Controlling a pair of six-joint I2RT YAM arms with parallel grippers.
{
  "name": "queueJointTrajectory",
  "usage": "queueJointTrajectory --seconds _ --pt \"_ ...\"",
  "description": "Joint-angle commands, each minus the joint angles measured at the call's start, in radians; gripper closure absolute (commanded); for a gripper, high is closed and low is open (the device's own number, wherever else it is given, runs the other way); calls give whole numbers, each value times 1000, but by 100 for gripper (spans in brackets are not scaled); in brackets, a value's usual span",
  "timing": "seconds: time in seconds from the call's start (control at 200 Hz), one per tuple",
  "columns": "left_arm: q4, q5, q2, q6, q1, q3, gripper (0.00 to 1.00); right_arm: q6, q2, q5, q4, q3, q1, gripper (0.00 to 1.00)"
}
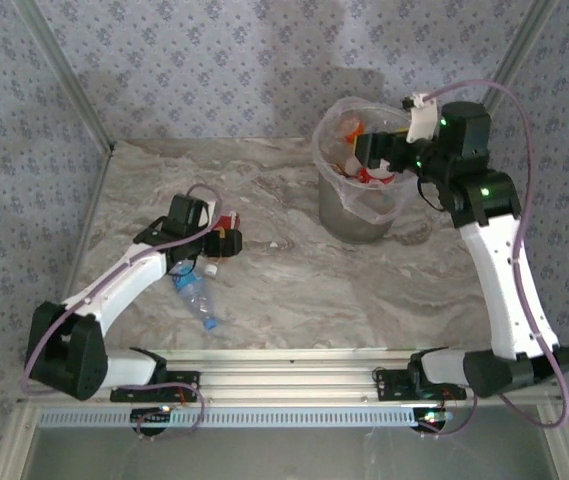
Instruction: Put the plastic bottles in the bin
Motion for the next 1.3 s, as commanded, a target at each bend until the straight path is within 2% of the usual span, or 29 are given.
queueJointTrajectory --seconds 0.0,0.195,0.335,0.495,0.904,1.099,1.294 --pt "-7 -30 58 59 12 64 7 111 -74 -170 83 -95 -6 5" --pt "-23 -47 202 84 21 146 10 175 -174 -314 101 -241 0 3" --pt "-78 -116 281 96 20 199 11 209 -241 -328 111 -336 7 2" --pt "-106 -198 297 88 15 193 11 233 -282 -337 112 -429 11 1" --pt "-138 -141 378 55 -2 209 15 251 -311 -344 121 -541 44 0" --pt "-129 -131 399 34 -21 208 21 259 -314 -347 129 -549 49 0" --pt "-111 -124 385 28 -39 203 36 261 -322 -320 127 -558 51 0"
